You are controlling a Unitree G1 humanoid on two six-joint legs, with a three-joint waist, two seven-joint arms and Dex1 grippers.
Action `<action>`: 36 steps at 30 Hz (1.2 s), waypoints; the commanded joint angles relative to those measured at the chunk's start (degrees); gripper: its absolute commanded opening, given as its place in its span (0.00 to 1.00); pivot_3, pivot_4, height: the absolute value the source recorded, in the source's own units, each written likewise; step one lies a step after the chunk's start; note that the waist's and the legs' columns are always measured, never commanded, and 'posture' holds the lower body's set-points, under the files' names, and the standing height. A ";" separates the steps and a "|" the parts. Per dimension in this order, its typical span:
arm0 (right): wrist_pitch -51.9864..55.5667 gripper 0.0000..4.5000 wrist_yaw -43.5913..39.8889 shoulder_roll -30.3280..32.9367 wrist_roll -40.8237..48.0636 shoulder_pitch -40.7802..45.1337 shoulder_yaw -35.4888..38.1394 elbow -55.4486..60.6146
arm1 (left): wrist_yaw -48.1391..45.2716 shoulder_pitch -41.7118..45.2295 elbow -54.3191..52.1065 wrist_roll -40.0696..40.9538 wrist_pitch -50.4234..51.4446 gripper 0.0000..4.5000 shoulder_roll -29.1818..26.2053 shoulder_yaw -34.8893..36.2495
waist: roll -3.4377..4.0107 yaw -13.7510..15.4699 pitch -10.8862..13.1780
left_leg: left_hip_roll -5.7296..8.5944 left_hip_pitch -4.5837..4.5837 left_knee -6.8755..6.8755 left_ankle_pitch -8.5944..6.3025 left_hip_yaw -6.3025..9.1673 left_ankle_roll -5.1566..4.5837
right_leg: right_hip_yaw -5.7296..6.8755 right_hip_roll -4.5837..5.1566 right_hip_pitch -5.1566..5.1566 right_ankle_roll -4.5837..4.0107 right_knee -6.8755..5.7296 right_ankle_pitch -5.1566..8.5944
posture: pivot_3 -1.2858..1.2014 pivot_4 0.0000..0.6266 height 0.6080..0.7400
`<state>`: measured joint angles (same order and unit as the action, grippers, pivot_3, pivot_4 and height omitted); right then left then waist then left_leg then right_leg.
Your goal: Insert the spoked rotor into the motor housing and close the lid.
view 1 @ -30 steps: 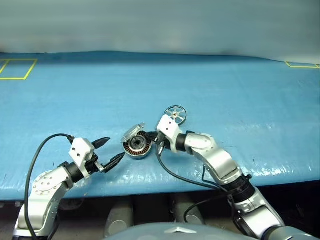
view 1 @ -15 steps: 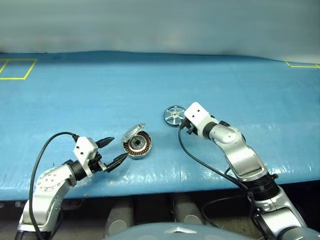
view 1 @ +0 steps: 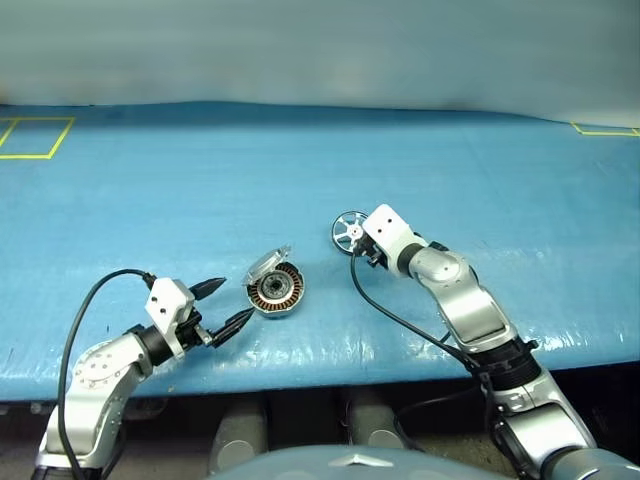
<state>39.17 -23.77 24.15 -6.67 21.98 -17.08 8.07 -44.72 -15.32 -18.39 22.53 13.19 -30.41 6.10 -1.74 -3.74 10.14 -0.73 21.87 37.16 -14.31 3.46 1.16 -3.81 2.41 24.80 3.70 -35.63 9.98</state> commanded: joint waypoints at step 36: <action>2.18 0.43 -0.44 -4.44 0.41 -2.34 1.95 1.99 | 1.59 -0.46 -1.27 -0.81 -1.15 0.98 -0.54 0.38 | -0.04 -0.03 -0.02 | -0.01 -0.14 0.02 0.00 0.01 0.00 | 0.00 0.00 -0.11 0.00 -0.03 0.00 | 0.52 0.24 1.00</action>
<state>40.71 -24.02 20.01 -7.20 19.84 -16.30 8.68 -43.12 -15.92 -18.39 22.02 13.15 -30.55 6.13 -1.78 -3.78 10.12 -0.74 21.73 37.17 -14.31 3.46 1.16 -3.81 2.41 24.69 3.71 -35.65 9.98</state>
